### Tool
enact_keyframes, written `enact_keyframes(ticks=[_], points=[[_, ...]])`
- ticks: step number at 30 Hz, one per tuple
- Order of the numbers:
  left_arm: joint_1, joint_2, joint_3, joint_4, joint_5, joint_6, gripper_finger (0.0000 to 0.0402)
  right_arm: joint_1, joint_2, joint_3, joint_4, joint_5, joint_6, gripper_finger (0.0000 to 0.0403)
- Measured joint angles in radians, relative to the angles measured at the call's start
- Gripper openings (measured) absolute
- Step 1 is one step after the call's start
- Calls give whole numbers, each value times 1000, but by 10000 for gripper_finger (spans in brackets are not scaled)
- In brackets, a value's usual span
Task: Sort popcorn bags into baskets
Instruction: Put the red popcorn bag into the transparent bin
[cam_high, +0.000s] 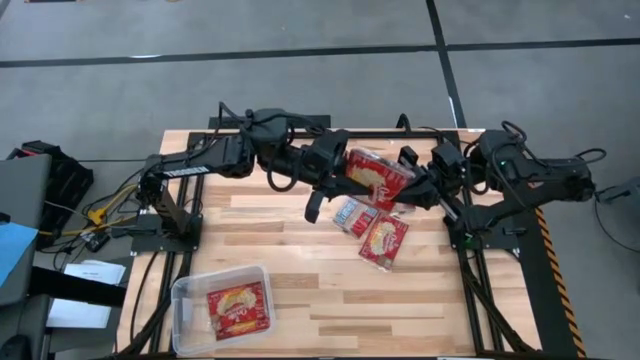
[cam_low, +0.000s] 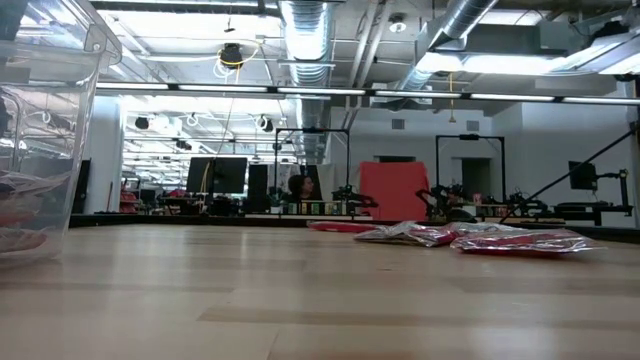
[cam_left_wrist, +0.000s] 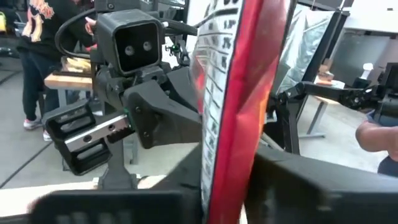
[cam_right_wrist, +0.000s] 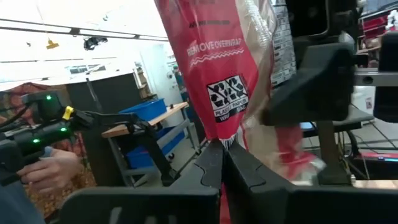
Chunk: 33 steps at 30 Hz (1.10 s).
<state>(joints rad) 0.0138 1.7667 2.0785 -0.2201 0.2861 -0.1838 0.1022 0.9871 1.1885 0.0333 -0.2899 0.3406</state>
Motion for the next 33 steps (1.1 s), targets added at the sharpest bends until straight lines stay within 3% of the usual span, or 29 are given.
enact_keyframes(ticks=[2, 6, 11, 18, 27, 33], points=[[2, -1, 0, -1, 0, 7, 14, -11, 0, 0, -6, -1, 0, 24], [4, -1, 0, -15, -6, 0, 13, -33, -1, 0, -29, -5, 0, 34], [4, -13, 0, -108, -10, -62, 6, -61, -37, -1, -50, 3, -47, 82], [-39, -62, -1, -508, -4, -193, 3, -119, -163, 3, -152, 1, -61, 165], [-301, -72, -1, -1024, 40, -500, 2, -204, -251, 1, -307, 4, -65, 205], [-468, -73, -1, -1155, 14, -707, 2, -237, -256, 1, -369, 4, -79, 194]])
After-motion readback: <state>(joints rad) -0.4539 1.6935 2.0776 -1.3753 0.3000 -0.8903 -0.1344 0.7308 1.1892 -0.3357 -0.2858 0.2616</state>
